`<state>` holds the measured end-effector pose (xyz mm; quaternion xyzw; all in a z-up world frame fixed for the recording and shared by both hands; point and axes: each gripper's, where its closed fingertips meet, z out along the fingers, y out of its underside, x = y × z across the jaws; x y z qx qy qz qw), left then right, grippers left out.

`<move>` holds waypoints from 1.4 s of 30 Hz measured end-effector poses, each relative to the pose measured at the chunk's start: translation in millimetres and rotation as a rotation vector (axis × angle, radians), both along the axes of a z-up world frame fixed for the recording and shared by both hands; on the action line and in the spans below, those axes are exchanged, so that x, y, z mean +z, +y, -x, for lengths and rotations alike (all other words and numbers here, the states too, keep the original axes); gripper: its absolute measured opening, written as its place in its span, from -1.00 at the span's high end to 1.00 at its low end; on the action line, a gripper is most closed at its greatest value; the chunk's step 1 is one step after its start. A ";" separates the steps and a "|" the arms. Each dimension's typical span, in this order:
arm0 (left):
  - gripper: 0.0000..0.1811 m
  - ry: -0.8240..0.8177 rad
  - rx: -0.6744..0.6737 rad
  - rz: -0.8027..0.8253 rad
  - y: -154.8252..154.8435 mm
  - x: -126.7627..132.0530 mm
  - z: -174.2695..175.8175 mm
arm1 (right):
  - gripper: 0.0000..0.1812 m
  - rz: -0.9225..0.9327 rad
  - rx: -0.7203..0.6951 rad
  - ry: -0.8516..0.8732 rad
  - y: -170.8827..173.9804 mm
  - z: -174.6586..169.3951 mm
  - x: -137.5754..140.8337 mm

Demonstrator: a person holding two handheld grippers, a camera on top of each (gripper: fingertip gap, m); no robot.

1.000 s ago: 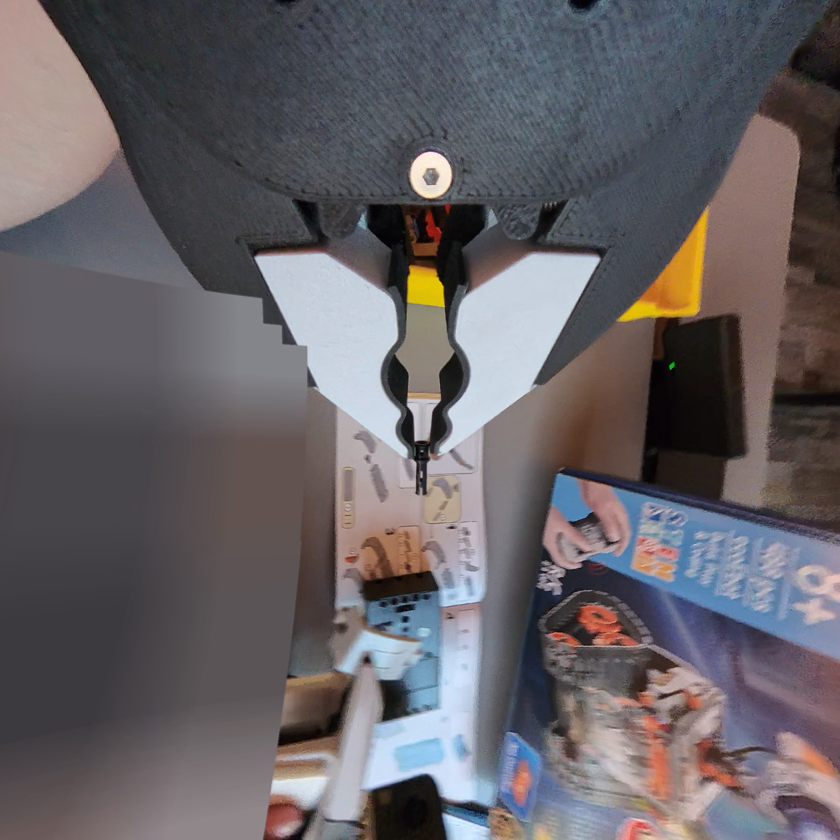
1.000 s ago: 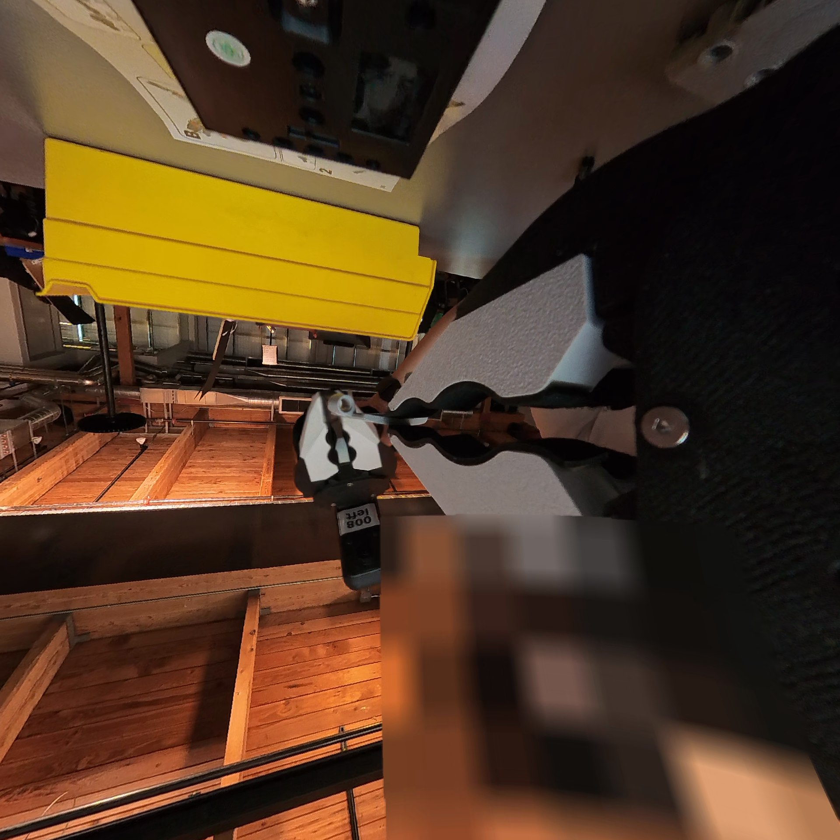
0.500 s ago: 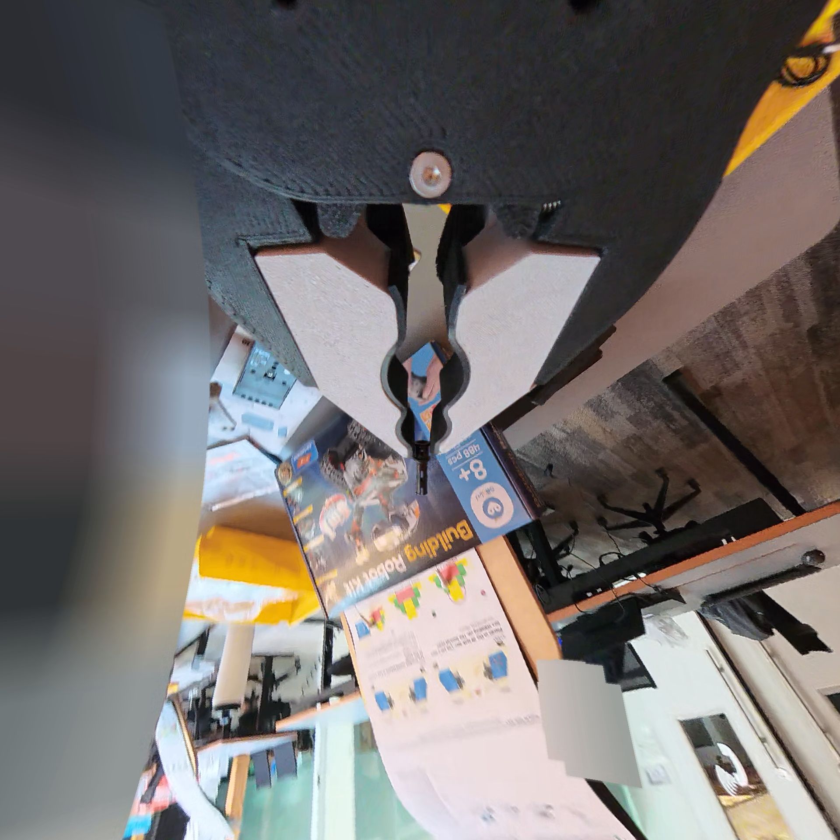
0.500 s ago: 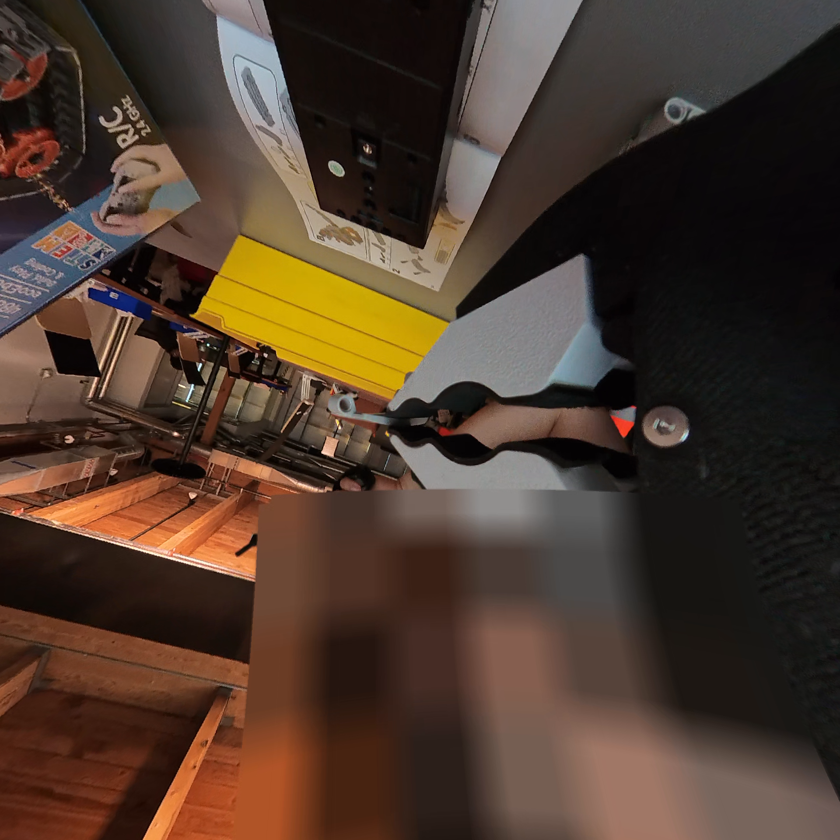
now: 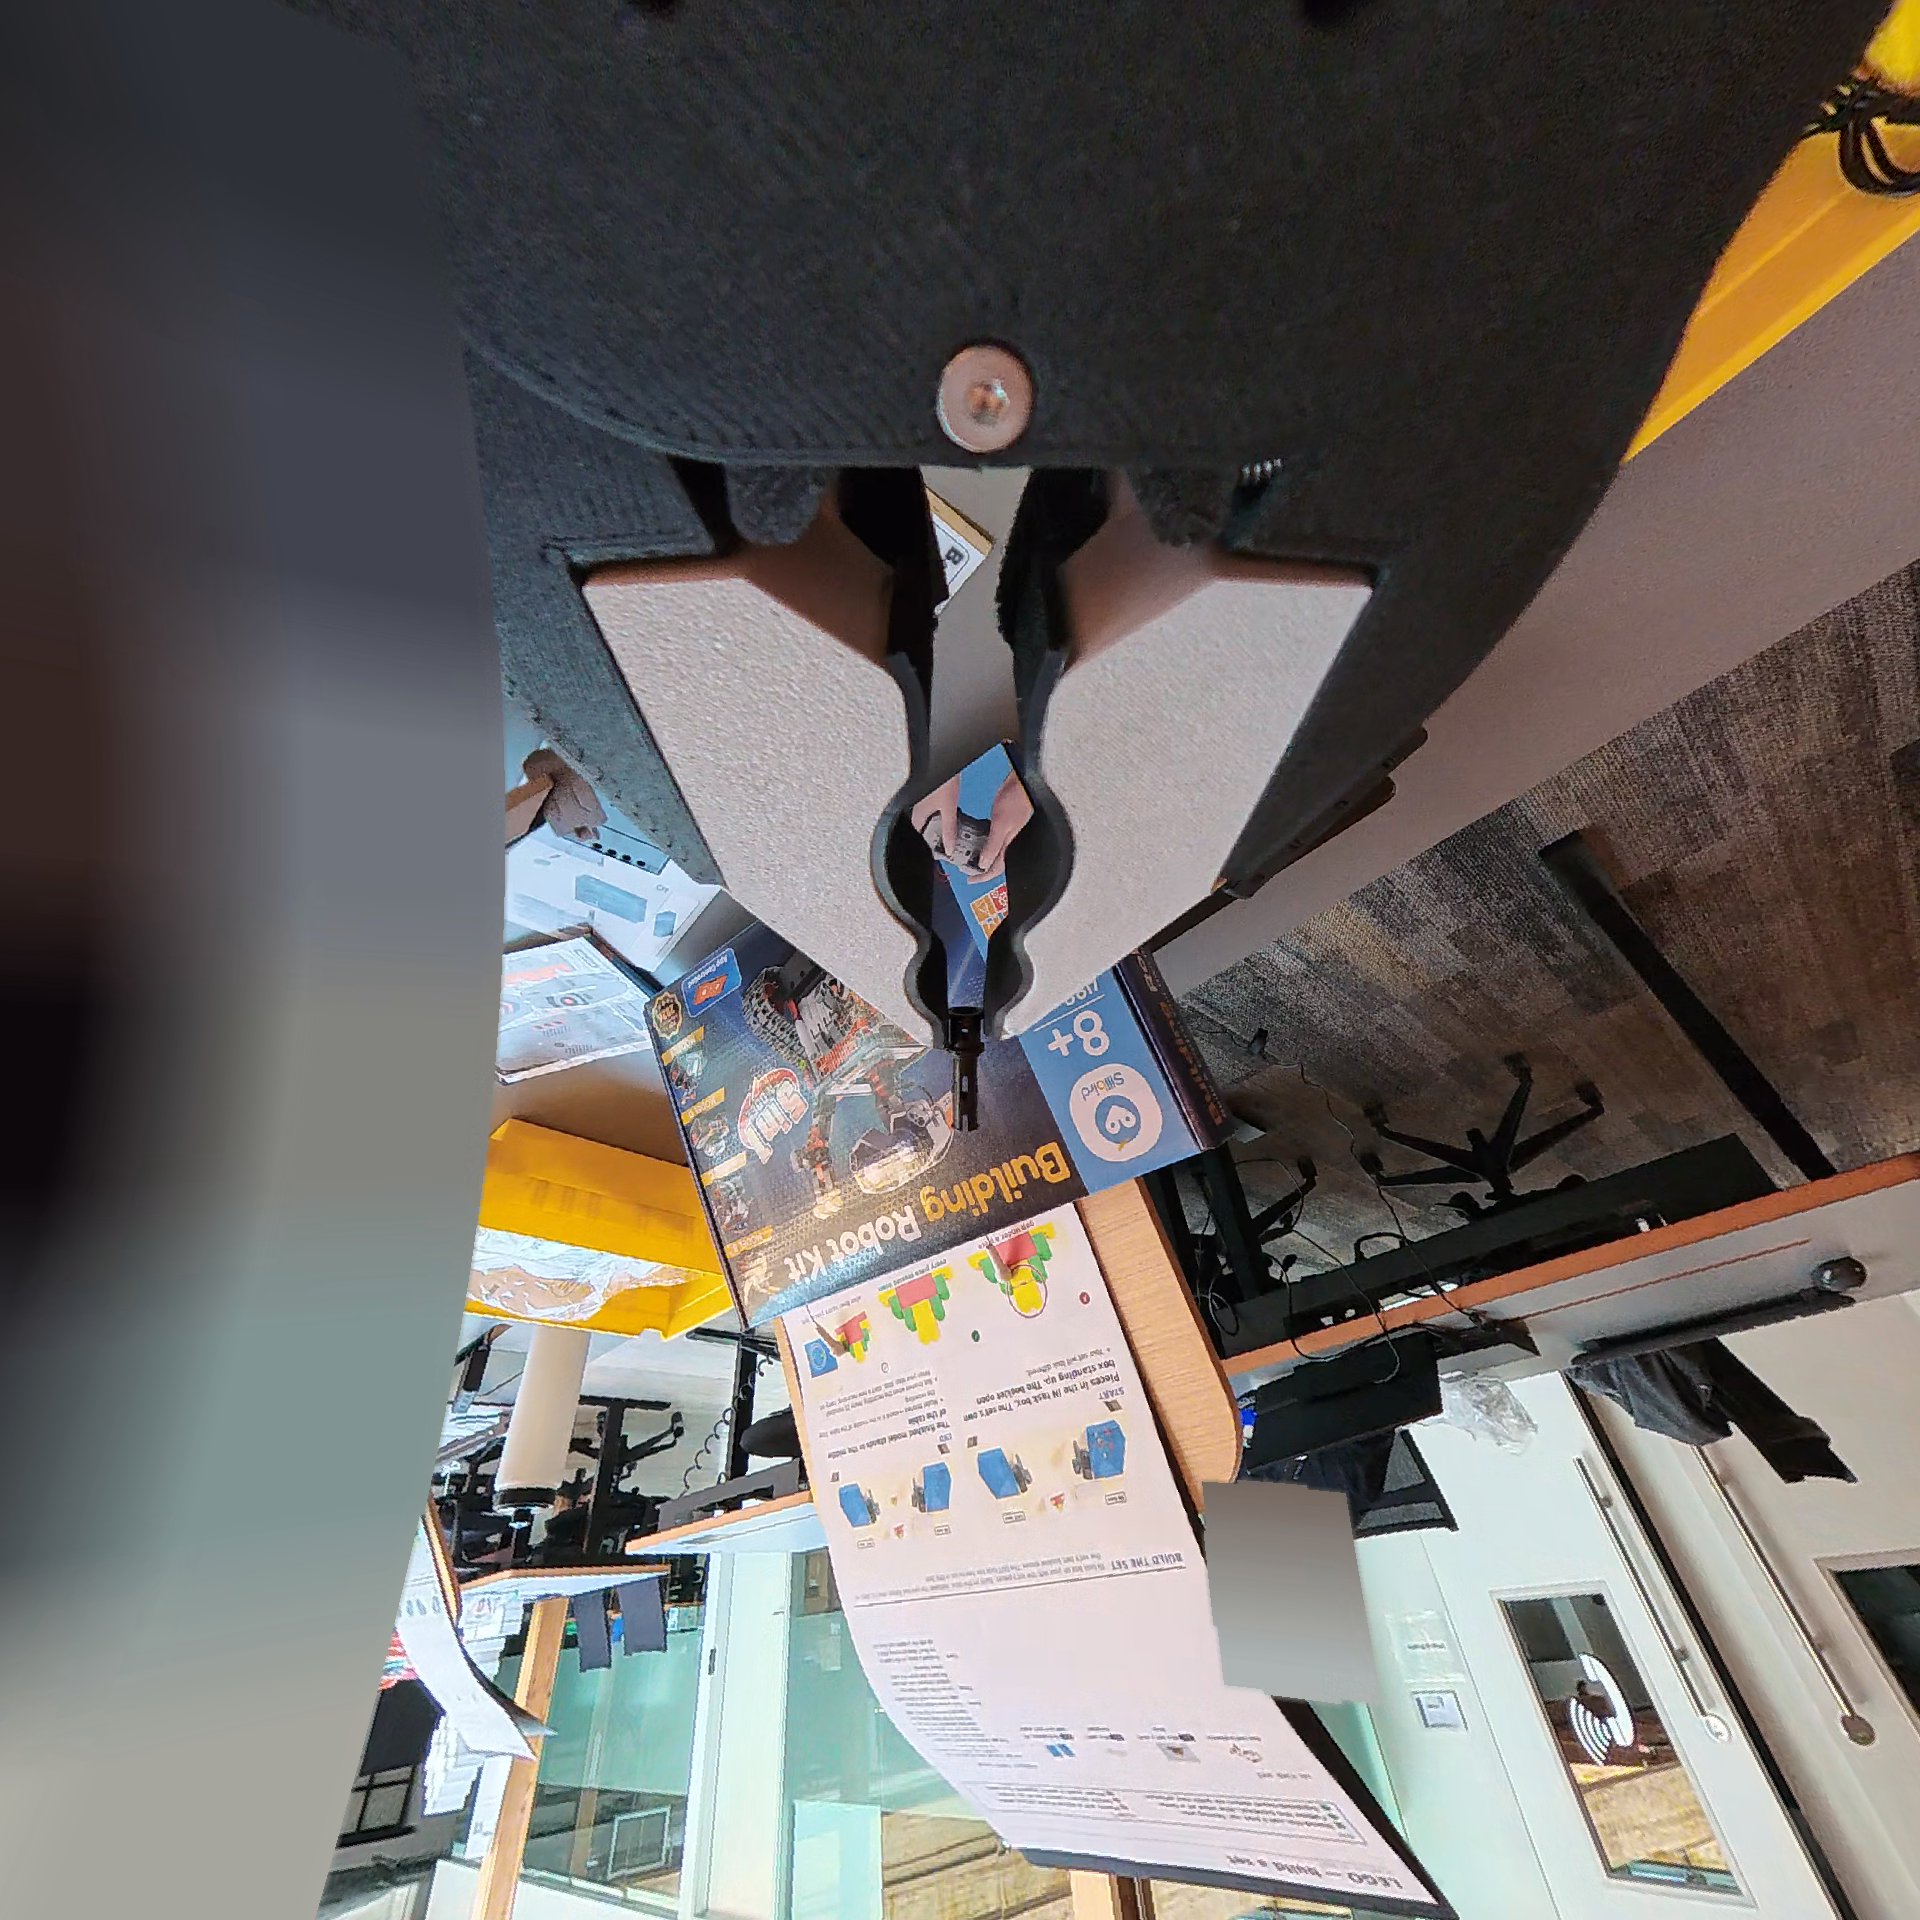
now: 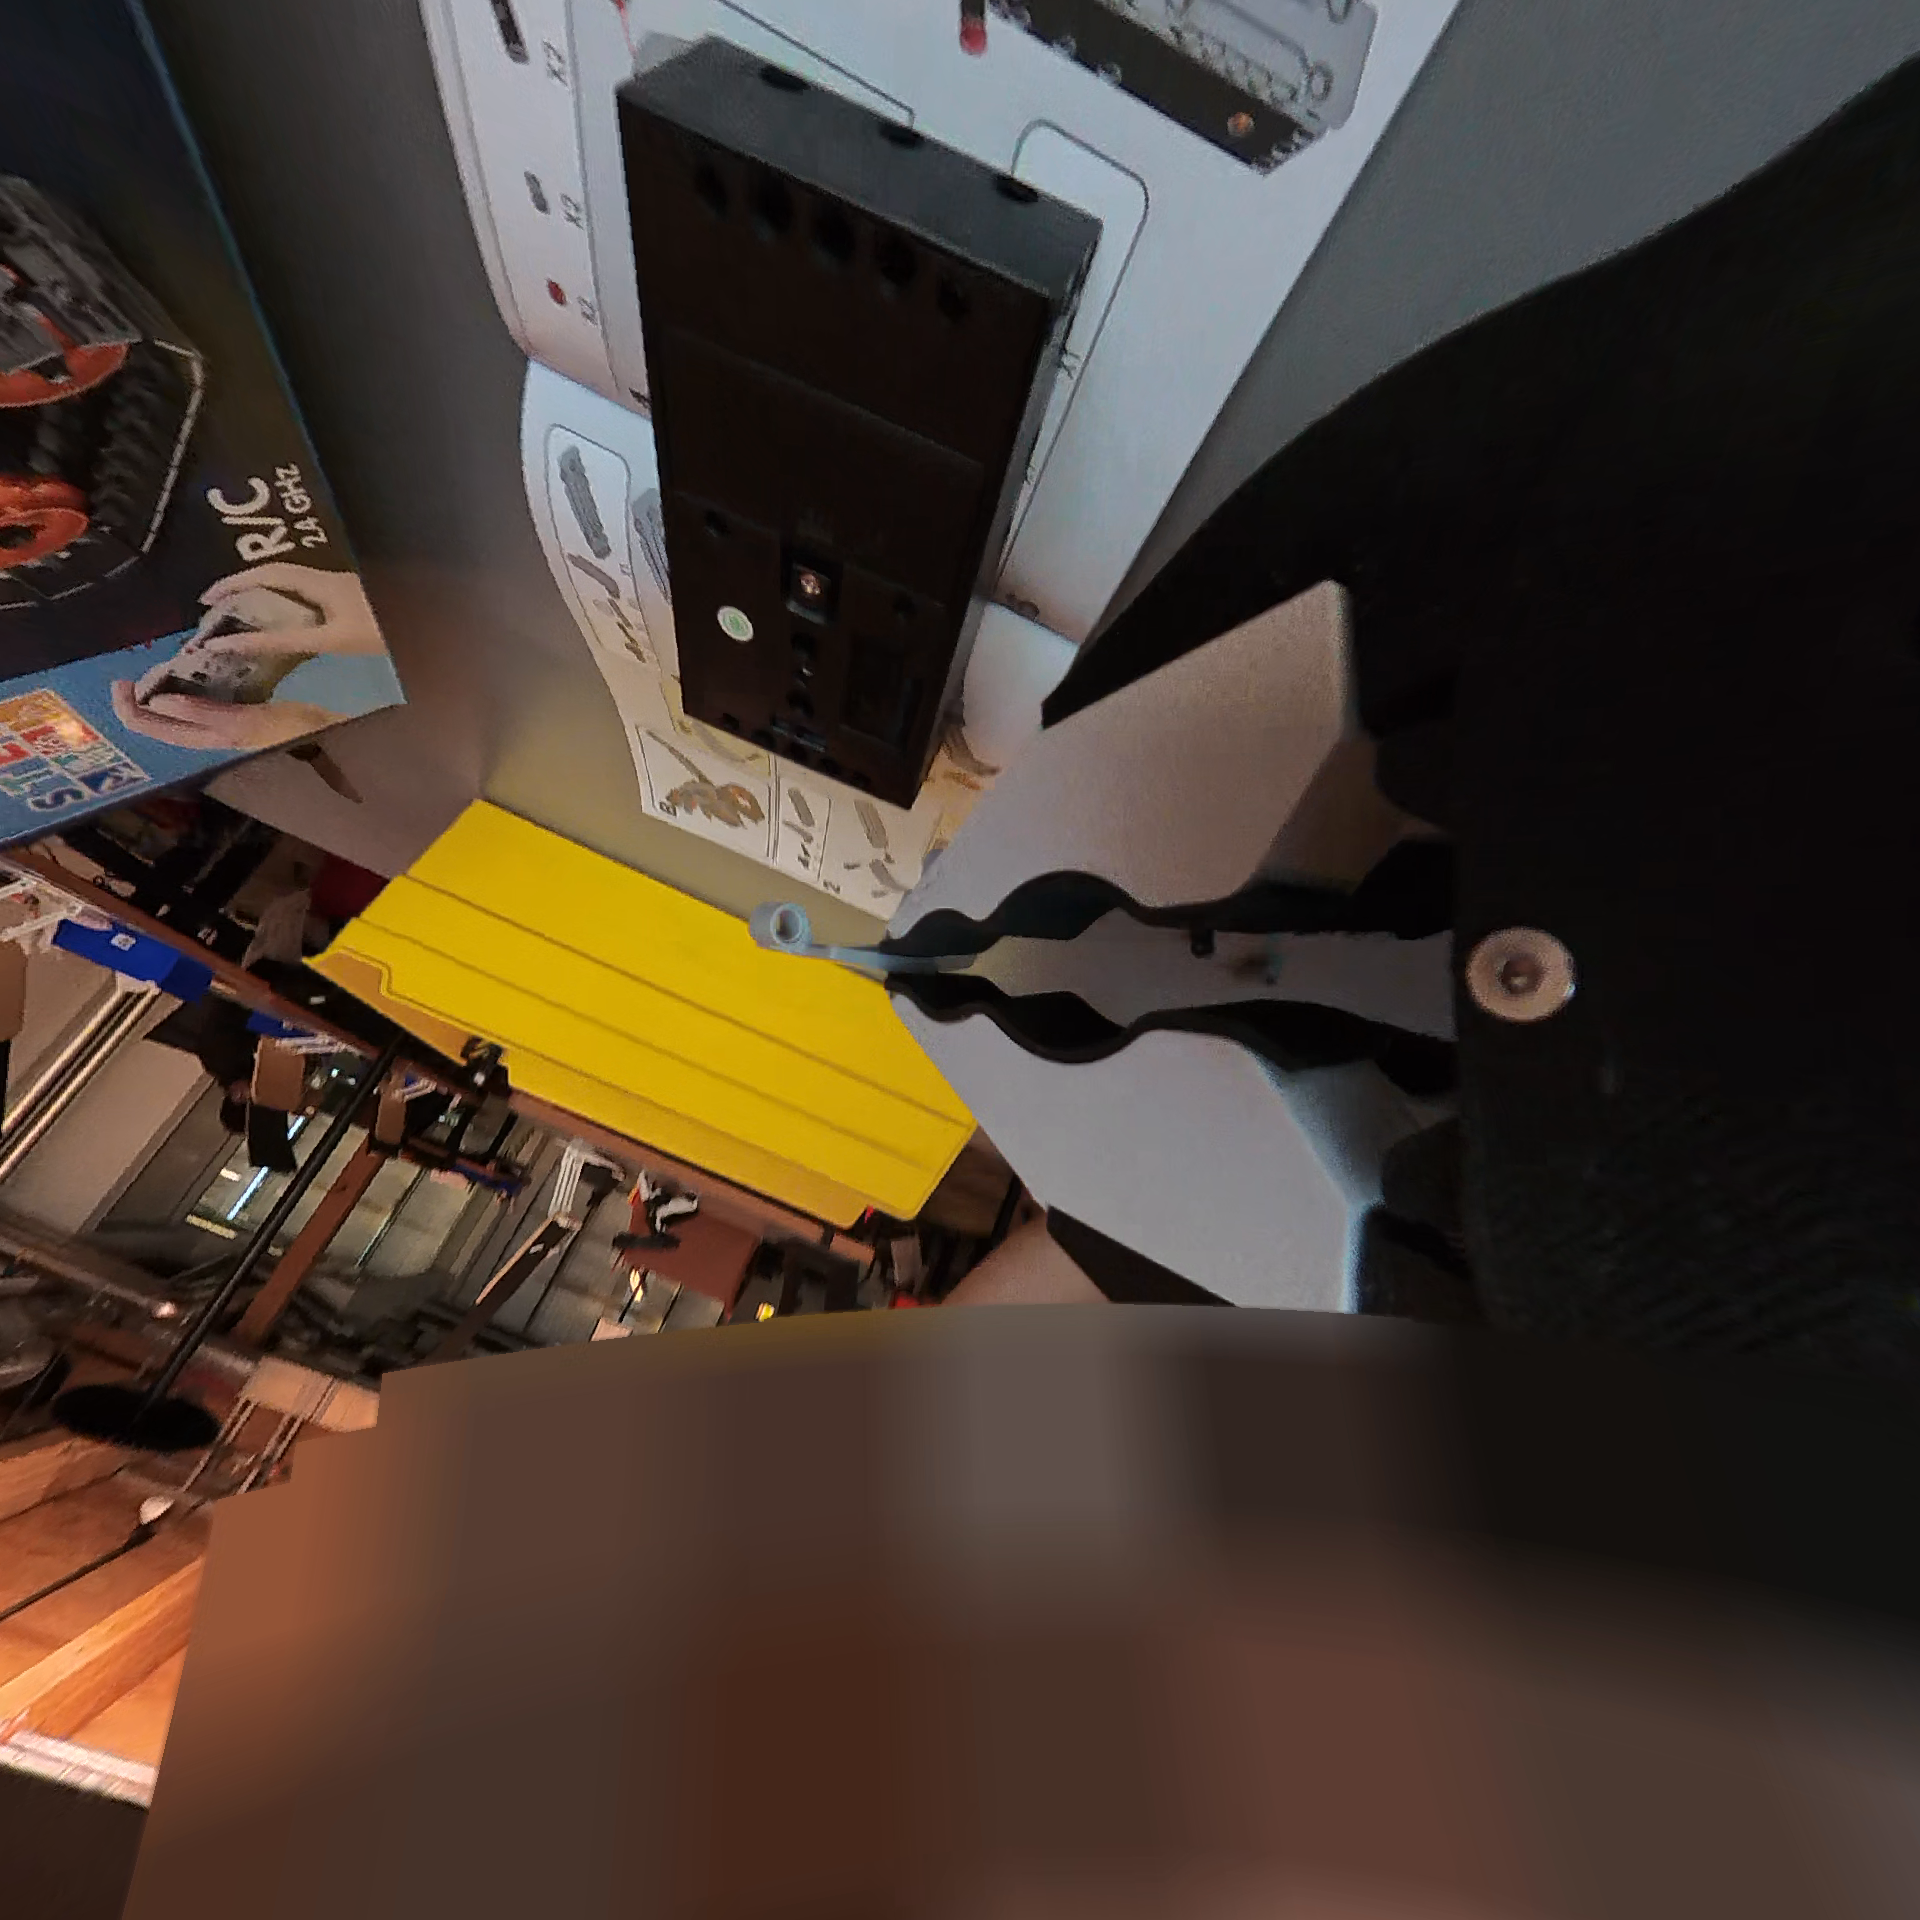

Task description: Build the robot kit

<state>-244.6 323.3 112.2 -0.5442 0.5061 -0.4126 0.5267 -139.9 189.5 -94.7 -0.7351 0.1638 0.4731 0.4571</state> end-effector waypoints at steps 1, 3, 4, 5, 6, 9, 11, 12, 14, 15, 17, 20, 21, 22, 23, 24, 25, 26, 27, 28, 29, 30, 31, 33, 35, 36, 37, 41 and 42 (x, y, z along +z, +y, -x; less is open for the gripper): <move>0.94 0.001 0.000 0.003 0.3 -0.4 0.0 | 0.99 -0.006 -0.002 -0.042 1.1 0.4 -2.0; 0.94 0.000 0.003 0.006 1.4 -0.4 0.5 | 0.99 -0.011 0.010 -0.104 2.7 4.8 -6.2; 0.94 -0.003 0.003 0.007 1.4 0.2 0.9 | 0.99 -0.020 0.025 -0.125 3.4 8.7 -7.1; 0.94 -0.006 0.001 0.008 1.1 0.8 1.2 | 0.99 -0.037 0.046 -0.142 4.0 14.5 -6.7; 0.94 -0.008 -0.002 0.009 0.6 1.3 1.4 | 0.99 -0.048 0.065 -0.164 4.7 20.3 -7.4; 0.94 -0.004 -0.003 0.008 -0.1 0.9 1.2 | 0.99 -0.049 0.099 -0.304 8.2 30.7 -19.3; 0.94 -0.001 -0.005 0.007 -0.3 0.3 0.8 | 0.99 -0.047 0.097 -0.381 11.2 31.4 -25.0; 0.94 0.001 -0.006 0.007 -0.4 -0.1 0.8 | 0.99 -0.041 0.094 -0.406 12.4 30.7 -27.5; 0.94 0.002 -0.005 0.007 -0.1 -0.1 1.1 | 0.99 -0.018 0.069 -0.460 14.2 24.3 -33.7; 0.94 0.001 -0.004 0.007 -0.1 0.3 1.4 | 0.99 -0.013 0.049 -0.486 14.9 19.7 -35.1; 0.94 0.001 -0.004 0.006 -0.1 0.5 2.0 | 0.99 -0.007 0.034 -0.506 14.7 15.0 -35.2; 0.94 0.004 -0.003 0.007 0.4 -0.1 2.0 | 0.99 0.015 0.008 -0.554 13.6 6.9 -38.7; 0.94 0.005 -0.003 0.008 0.5 -0.4 1.9 | 0.99 0.019 0.001 -0.563 13.2 4.5 -39.0; 0.94 0.006 -0.003 0.007 0.4 -0.5 1.6 | 0.99 0.021 -0.008 -0.563 12.9 2.1 -38.4; 0.94 0.007 -0.003 0.006 0.4 -0.8 1.4 | 0.99 0.023 -0.018 -0.560 12.7 -0.3 -37.7; 0.94 0.009 -0.002 0.006 0.4 -1.1 1.2 | 0.99 0.026 -0.025 -0.559 12.3 -2.5 -37.6; 0.94 0.011 -0.001 0.004 0.5 -1.3 1.2 | 0.99 0.033 -0.031 -0.562 12.0 -4.8 -38.5; 0.94 0.011 -0.001 0.003 0.5 -1.4 1.1 | 0.99 0.038 -0.034 -0.565 11.8 -6.6 -39.5; 0.94 0.013 0.000 0.003 0.6 -1.6 1.0 | 0.99 0.040 -0.040 -0.564 11.7 -8.1 -39.8; 0.94 0.014 0.000 0.003 0.6 -1.8 1.0 | 0.99 0.043 -0.045 -0.561 11.7 -9.2 -39.8; 0.94 0.014 0.000 0.003 0.7 -1.9 0.9 | 0.99 0.045 -0.049 -0.563 11.7 -10.3 -39.9; 0.94 0.014 0.000 0.003 0.7 -2.0 0.9 | 0.99 0.050 -0.054 -0.570 11.6 -11.8 -40.6; 0.94 0.014 -0.001 0.003 0.8 -2.0 0.8 | 0.98 0.055 -0.059 -0.579 11.6 -13.5 -41.4; 0.94 0.017 0.000 0.003 1.0 -2.7 0.7 | 0.98 0.062 -0.072 -0.584 11.4 -17.4 -42.3; 0.94 0.019 -0.001 0.004 1.0 -3.1 0.6 | 0.98 0.075 -0.088 -0.585 11.2 -22.1 -43.7; 0.94 0.020 -0.002 0.005 1.0 -3.1 0.6 | 0.98 0.079 -0.095 -0.585 11.1 -24.2 -44.0; 0.94 0.019 -0.001 0.005 1.1 -3.1 0.8 | 0.98 0.082 -0.101 -0.583 10.9 -26.1 -44.1; 0.94 0.019 -0.001 0.005 1.0 -3.0 1.0 | 0.99 0.091 -0.126 -0.601 10.4 -33.8 -44.7; 0.94 0.020 0.000 0.004 1.1 -3.2 0.9 | 0.99 0.095 -0.130 -0.605 10.2 -35.5 -45.1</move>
